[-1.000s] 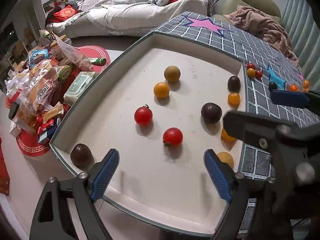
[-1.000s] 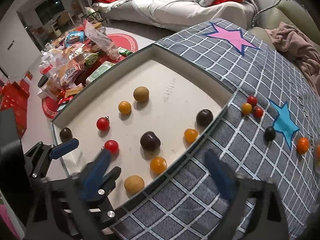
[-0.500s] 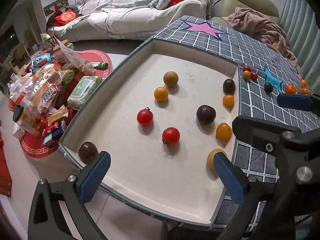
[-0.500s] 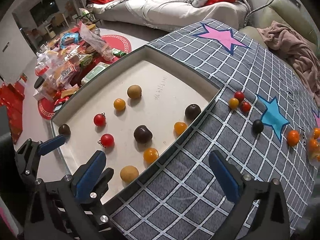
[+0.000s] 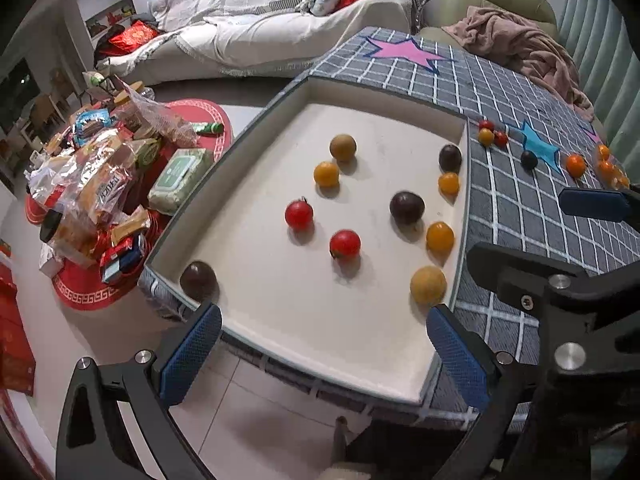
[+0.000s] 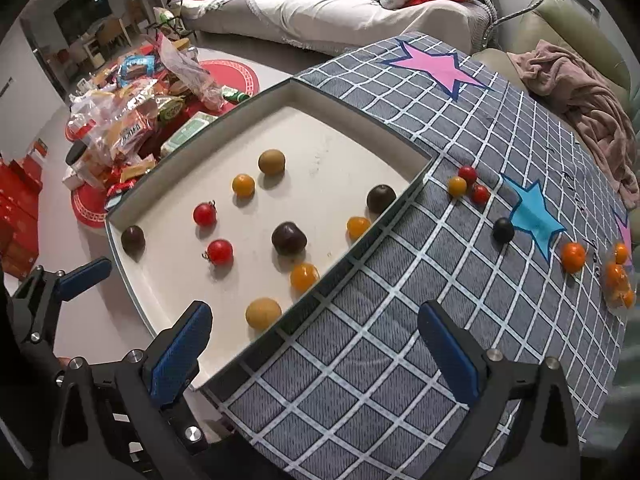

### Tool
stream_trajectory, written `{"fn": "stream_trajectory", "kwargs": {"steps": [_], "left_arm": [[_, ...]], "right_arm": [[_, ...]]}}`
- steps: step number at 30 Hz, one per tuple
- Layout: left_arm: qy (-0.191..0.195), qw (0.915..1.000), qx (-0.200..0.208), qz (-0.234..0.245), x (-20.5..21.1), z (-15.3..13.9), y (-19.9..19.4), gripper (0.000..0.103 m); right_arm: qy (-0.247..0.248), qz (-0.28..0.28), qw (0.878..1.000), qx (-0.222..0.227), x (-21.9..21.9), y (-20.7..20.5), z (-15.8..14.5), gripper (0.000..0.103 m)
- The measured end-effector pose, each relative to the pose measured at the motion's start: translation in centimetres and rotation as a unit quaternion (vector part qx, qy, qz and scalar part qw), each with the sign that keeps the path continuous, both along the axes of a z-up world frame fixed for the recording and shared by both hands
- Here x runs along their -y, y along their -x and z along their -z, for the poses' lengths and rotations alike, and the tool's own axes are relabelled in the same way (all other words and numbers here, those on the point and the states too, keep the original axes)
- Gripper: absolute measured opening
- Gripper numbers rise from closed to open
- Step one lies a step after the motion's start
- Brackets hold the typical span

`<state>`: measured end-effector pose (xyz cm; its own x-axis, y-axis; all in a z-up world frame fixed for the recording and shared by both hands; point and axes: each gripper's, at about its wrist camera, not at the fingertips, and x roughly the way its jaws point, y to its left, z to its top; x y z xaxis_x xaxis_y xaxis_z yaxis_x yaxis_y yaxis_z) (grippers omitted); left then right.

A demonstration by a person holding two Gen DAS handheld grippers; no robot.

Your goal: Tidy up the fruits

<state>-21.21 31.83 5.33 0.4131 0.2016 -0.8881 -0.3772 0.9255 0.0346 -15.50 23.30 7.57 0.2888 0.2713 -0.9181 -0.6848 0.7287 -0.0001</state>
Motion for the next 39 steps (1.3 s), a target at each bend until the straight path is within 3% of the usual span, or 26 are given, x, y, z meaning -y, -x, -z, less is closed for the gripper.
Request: {"fn": "stream_trajectory", "kwargs": {"steps": [18, 39], "left_arm": [[0.047, 0.9979, -0.046, 0.004, 1.0, 0.4, 1.3, 0.103], [0.041, 0.9974, -0.06, 0.003, 1.7, 0.7, 1.4, 0.103]], "right_arm": [[0.013, -0.003, 1.0, -0.01, 0.6, 1.2, 0.1, 0.103], [0.004, -0.008, 1.0, -0.018, 1.0, 1.4, 0.3, 0.103]]}}
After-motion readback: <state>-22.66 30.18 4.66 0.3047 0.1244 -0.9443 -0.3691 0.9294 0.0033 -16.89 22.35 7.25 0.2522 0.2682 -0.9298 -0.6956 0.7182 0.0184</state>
